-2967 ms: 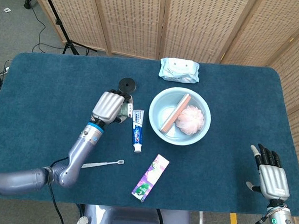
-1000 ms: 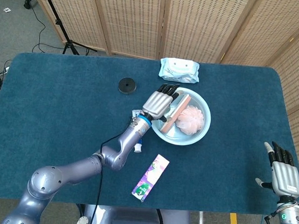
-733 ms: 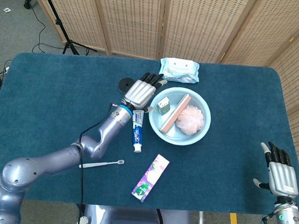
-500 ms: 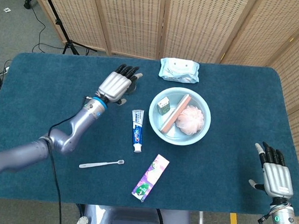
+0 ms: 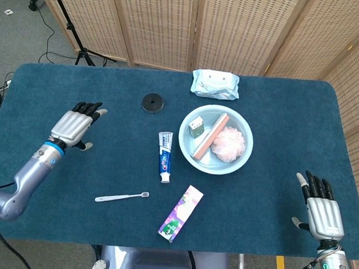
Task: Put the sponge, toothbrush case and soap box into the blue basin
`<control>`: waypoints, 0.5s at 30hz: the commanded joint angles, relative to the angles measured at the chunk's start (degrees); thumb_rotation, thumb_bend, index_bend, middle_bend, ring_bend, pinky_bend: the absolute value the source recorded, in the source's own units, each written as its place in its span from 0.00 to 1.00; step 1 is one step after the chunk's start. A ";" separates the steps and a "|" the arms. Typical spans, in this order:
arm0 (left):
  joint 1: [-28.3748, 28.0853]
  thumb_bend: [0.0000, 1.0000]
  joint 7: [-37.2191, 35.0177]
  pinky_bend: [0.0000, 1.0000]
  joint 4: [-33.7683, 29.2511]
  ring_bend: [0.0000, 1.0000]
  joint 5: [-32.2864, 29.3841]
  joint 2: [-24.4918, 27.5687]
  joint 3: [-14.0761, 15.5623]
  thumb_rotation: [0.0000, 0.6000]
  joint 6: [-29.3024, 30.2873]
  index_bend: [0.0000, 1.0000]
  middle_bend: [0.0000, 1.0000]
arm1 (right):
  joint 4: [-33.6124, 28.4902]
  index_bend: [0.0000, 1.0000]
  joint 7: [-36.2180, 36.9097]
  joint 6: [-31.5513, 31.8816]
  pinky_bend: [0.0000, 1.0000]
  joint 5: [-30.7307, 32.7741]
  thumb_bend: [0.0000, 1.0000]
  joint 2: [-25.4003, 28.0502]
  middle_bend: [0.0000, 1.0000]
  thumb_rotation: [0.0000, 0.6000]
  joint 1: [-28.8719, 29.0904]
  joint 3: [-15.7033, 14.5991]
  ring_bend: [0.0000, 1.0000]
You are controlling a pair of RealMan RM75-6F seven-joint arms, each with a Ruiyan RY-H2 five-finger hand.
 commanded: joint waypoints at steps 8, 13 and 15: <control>12.67 0.22 -6.35 0.00 -4.13 0.00 8.19 3.41 6.72 1.00 11.19 0.00 0.00 | -1.84 0.00 -1.90 1.52 0.02 -3.00 0.10 -0.06 0.00 1.00 -0.50 -1.15 0.00; 21.62 0.22 -9.07 0.00 -5.70 0.00 12.22 1.88 9.09 1.00 23.04 0.00 0.00 | -2.15 0.00 -2.88 1.96 0.02 -4.19 0.10 -0.21 0.00 1.00 -0.69 -1.61 0.00; 24.10 0.22 -8.64 0.00 -5.37 0.00 14.15 0.94 9.64 1.00 26.76 0.00 0.00 | -2.05 0.00 -3.15 1.91 0.02 -4.31 0.10 -0.40 0.00 1.00 -0.67 -1.64 0.00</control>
